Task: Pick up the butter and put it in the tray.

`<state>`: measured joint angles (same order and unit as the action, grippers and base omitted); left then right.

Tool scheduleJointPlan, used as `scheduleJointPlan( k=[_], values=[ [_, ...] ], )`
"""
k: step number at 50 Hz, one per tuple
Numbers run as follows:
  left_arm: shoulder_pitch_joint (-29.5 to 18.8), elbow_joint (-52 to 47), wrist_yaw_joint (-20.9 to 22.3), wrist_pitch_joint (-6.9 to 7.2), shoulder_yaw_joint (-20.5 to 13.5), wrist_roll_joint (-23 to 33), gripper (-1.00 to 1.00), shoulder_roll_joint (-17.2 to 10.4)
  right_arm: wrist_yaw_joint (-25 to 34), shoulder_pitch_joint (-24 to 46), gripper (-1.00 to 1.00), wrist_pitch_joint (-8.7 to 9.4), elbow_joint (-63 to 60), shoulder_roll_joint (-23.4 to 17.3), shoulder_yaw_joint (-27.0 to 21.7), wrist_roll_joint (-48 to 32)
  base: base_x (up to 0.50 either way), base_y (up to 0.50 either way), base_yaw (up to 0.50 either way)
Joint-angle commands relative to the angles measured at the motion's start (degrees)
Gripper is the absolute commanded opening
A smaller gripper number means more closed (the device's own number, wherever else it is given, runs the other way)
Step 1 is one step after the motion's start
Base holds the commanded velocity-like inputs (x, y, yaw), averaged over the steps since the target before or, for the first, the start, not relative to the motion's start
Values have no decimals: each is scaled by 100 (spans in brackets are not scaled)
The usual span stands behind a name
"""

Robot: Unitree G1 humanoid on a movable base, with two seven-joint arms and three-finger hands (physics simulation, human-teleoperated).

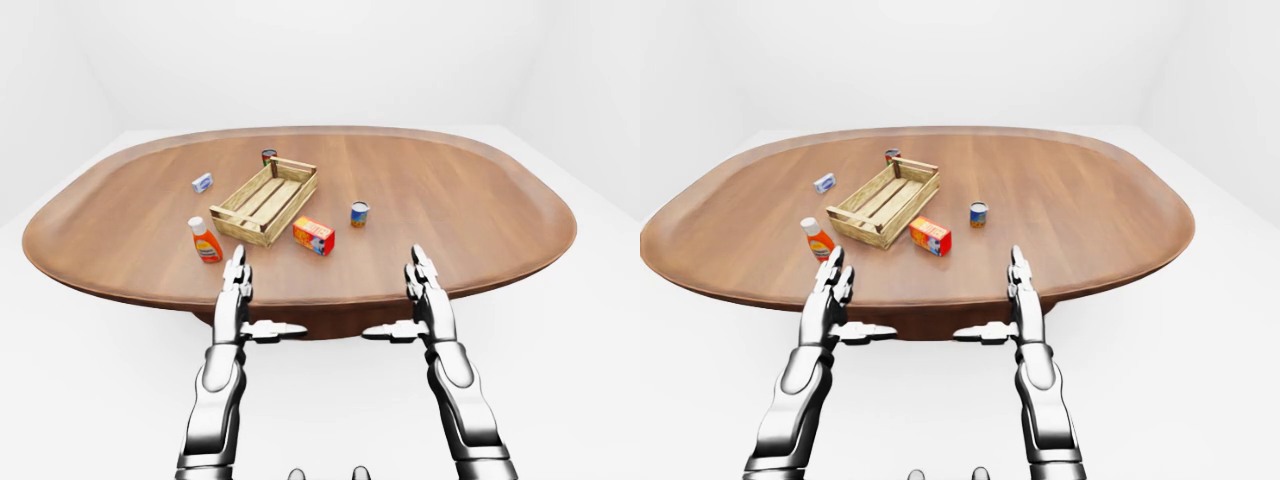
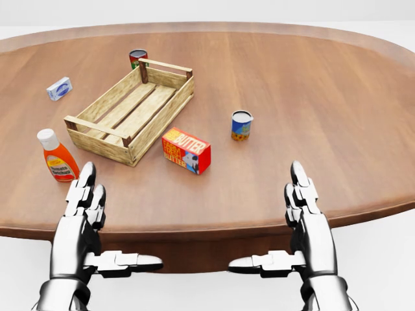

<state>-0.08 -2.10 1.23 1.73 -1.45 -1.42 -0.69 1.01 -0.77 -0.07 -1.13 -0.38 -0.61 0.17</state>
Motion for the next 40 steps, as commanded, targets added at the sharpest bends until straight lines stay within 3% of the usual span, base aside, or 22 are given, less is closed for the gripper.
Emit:
scheduleJointPlan(
  k=[1,8,14,18,21,27,34,40],
  values=[
    [241,-1070,313,327,-252,-305,100,-111,176,-464,98,144,-843,-23,10,-87,0,0,0],
    [795,-2621,588,327,-493,-601,100,-81,160,-1208,98,507,-2321,17,301,-374,0,0,0],
    [1188,-4026,912,327,-1114,-1146,100,-9,-7,-2088,98,507,-3653,-15,690,-465,0,0,0],
    [1202,-4489,1076,327,-1530,-1473,100,63,-159,-2452,98,507,-4177,-185,849,-532,0,0,0],
    [1239,-4642,1180,327,-1656,-1523,100,117,-241,-2714,98,507,-4531,-297,971,-668,0,0,0],
    [1152,-4562,1211,327,-1674,-1447,100,157,-413,-2935,98,507,-4887,-455,1151,-935,0,0,0],
    [1195,-4165,1258,327,-1539,-1288,100,200,-453,-2905,98,507,-4923,-462,1009,-1369,0,0,0],
    [1187,-4158,1216,327,-1543,-1321,100,163,-431,-2855,97,507,-4881,-417,1086,-1455,0,48,0]
  ],
)
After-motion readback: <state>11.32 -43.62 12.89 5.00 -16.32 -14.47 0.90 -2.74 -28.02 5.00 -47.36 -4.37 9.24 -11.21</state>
